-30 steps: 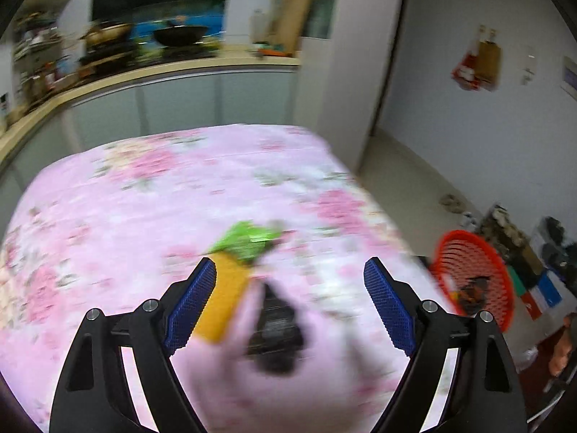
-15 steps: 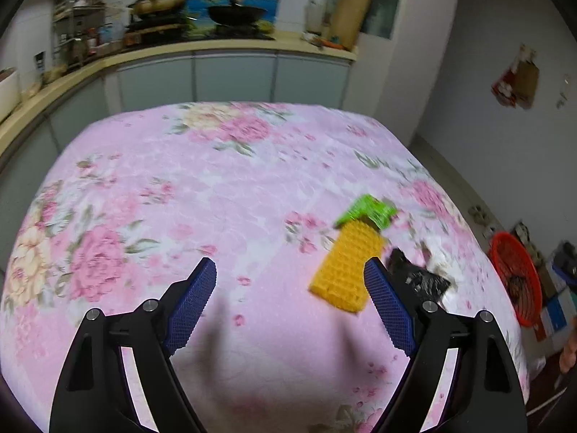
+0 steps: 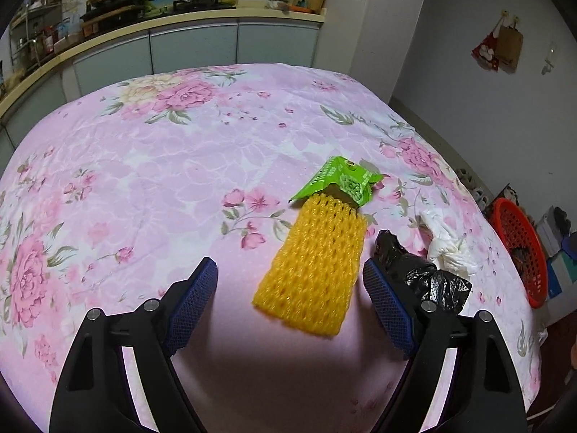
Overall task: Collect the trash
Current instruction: 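Return the left tool to the quilt and grasp the yellow mesh foam sleeve, then grasp the white cloth with the right tool while the left tool holds the foam sleeve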
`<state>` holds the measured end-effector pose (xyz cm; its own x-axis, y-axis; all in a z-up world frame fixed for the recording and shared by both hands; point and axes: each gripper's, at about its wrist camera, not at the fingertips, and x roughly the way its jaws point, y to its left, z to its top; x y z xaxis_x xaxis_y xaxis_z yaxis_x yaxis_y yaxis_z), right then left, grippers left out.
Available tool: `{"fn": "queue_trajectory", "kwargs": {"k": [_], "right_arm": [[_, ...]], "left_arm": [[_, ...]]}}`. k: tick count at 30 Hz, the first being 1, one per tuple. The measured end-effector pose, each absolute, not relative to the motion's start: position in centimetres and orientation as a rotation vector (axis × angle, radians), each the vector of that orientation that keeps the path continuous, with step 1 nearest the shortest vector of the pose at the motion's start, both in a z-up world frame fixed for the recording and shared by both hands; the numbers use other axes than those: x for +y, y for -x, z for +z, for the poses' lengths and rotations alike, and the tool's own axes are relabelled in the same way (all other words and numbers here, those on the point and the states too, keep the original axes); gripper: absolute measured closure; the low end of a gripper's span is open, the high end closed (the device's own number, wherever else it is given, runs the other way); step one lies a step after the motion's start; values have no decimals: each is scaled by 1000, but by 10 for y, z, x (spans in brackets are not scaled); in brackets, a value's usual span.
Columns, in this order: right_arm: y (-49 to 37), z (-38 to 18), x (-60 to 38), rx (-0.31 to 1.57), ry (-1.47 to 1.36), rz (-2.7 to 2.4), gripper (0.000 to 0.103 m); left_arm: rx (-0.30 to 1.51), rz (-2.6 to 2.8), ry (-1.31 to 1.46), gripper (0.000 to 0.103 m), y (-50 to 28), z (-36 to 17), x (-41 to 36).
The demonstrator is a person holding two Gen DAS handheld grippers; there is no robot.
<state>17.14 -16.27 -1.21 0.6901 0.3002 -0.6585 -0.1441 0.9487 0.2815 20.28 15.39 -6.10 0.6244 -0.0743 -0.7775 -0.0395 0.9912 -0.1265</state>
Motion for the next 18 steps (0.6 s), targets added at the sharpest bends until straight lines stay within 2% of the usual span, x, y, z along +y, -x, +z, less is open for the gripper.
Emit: {"fn": "queue_trajectory", "kwargs": {"k": [2,4,6,8,13,18], "right_arm": [[-171,-13,-159,773,-211,257,30],[-172,-13,-155,775,-206,264,30],[-172,-15,-152,778,-205,273,30],[-172,-17,-147,782,-203,282,30],[-172,-21,-136,797,-191,309,30],[-173,-22,-121,805,-173,340,30]], "left_arm": [[905,-31,133,45,-204,-62,153],[909,-30,129,54,-204,-64,153],[906,-30,136,57,-203,-64,155],[901,-35,147,69,-202,-63,158],[884,-29,153,85,-193,-58,163],[847,21,165,87,-176,-48,176]]}}
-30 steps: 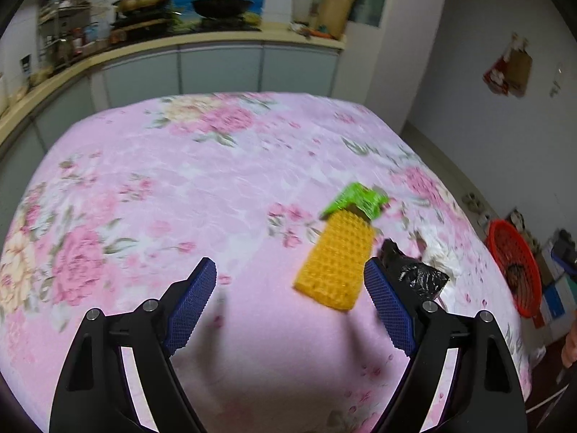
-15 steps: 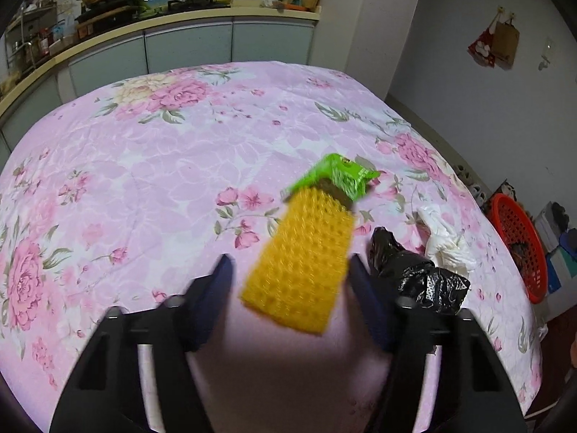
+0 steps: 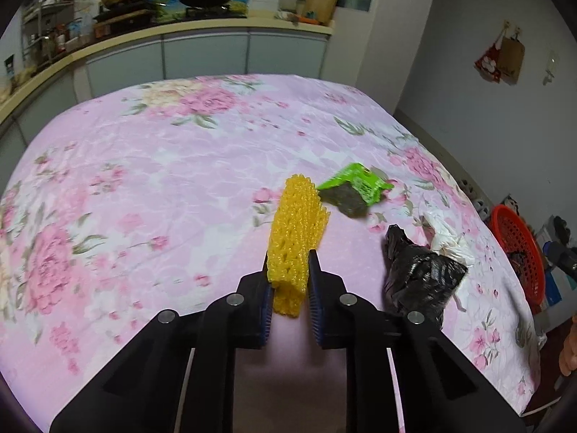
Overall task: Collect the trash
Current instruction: 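Grasp the white cloth with the right tool while the left tool holds the foam sleeve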
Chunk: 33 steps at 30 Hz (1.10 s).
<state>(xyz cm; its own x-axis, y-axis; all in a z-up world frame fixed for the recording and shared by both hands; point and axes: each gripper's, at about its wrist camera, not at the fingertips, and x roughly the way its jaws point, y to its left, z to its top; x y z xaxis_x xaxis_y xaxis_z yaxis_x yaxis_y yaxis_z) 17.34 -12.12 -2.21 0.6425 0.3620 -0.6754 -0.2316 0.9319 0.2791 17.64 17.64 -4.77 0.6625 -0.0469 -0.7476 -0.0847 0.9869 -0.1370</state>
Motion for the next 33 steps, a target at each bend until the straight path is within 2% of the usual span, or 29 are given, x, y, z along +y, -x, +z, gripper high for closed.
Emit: {"fn": "queue_trajectory", "kwargs": {"k": [9,20,25,33], "right_arm": [[-182,-27,-83,826,-111,401,30],[-206,-46,-20,851,58,467,32],[-216,-57,-5,881,105,476,38],[-221,-66,2,897,125,478,62]], "left_arm": [[779,91,191,87,-144,-27,200],[786,137,233,87,-128,-31,222],[796,147,249,87,-124,-35,227],[801,160,252,87,-121,-37,228]]}}
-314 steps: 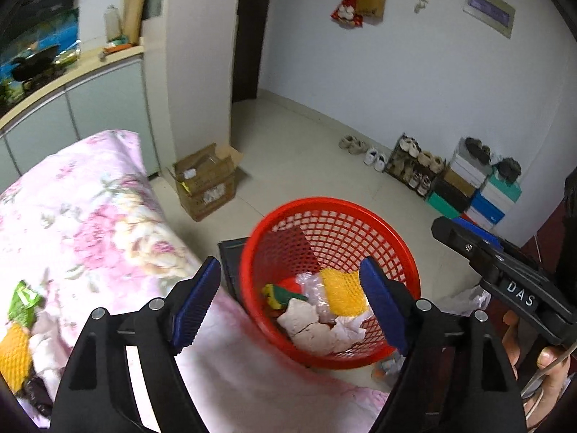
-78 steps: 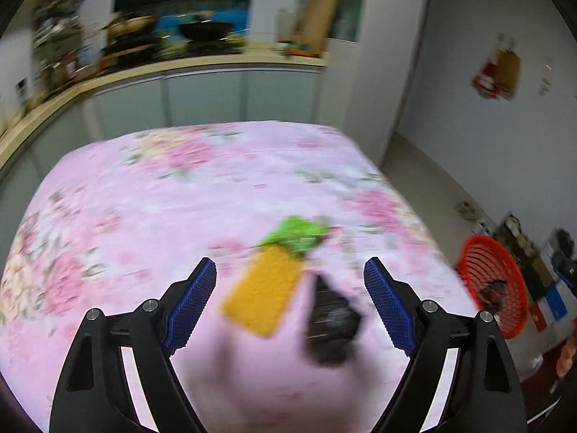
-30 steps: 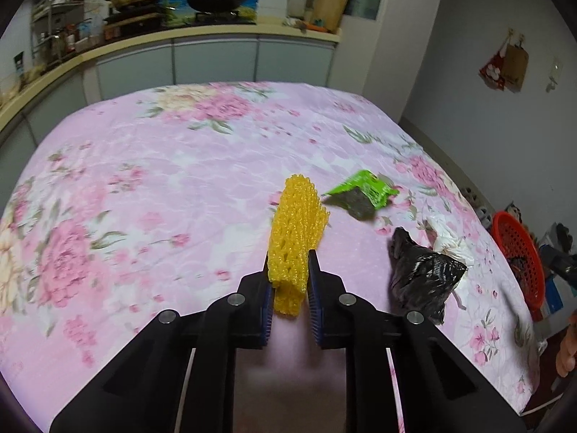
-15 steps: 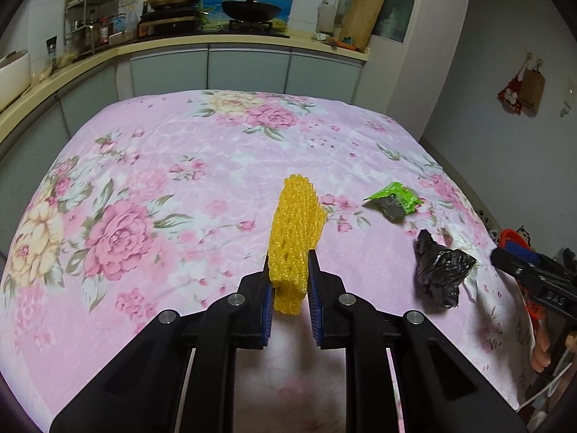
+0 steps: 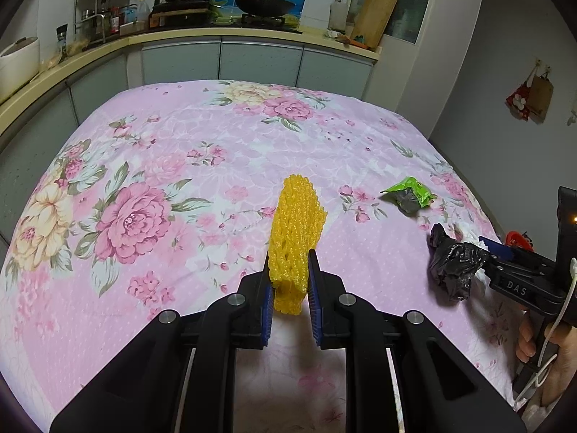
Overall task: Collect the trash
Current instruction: 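Grasp the white cloth with the right tool while the left tool holds the foam sleeve, then carry the yellow foam sleeve and white cloth toward the red basket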
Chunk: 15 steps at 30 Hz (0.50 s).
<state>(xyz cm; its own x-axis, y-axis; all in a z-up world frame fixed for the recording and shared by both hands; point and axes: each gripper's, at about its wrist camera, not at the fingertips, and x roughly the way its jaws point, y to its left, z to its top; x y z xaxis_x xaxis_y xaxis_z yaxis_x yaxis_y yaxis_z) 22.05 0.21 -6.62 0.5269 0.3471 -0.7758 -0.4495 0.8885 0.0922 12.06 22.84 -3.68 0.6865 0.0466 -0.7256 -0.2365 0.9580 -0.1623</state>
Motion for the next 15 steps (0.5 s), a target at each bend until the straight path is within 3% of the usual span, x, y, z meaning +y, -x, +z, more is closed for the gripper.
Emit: {"fn": "queue_trajectory", "kwargs": {"k": [5,15], "right_arm": [[-218,-62,-4,890,104,476,67],[-207,-34,-29,824,38,461,67]], "left_arm": [[802,164,250,87,-121,-36,227],[777,168,250,87,-119,-26,222]]}}
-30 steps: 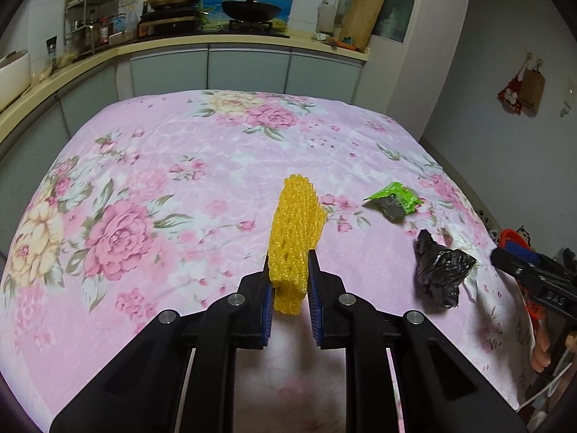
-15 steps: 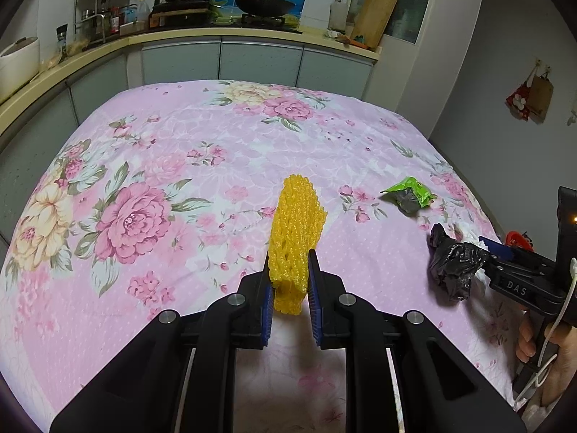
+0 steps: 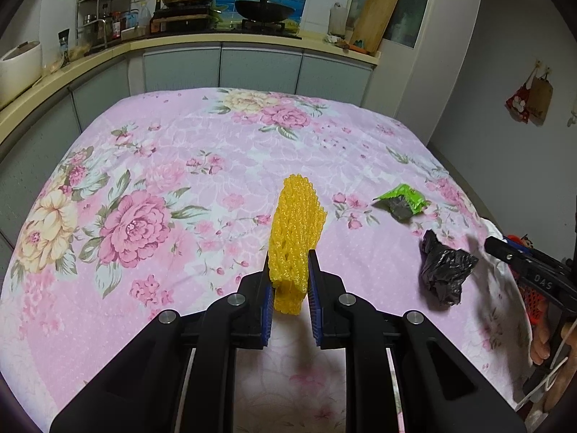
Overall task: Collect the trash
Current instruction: 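Carry the yellow foam sleeve and white cloth toward the red basket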
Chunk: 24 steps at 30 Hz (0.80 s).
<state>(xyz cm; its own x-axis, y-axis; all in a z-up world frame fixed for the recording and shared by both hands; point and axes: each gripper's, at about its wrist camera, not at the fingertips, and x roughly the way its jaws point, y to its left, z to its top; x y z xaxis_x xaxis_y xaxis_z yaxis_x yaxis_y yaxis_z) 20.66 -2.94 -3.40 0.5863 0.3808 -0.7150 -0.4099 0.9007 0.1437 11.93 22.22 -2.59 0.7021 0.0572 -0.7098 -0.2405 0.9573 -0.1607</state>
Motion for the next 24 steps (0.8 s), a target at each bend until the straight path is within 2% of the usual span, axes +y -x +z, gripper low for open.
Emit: {"fn": "queue_trajectory", "kwargs": {"k": [12,24], "right_arm": [[-185,4,-50,725,-20,468,67],[-172,35,-75,636,-52,442,67]], "left_arm": [[711,160,234,87,-117,4,211],[662,60,175,87,-134,33,167]]}}
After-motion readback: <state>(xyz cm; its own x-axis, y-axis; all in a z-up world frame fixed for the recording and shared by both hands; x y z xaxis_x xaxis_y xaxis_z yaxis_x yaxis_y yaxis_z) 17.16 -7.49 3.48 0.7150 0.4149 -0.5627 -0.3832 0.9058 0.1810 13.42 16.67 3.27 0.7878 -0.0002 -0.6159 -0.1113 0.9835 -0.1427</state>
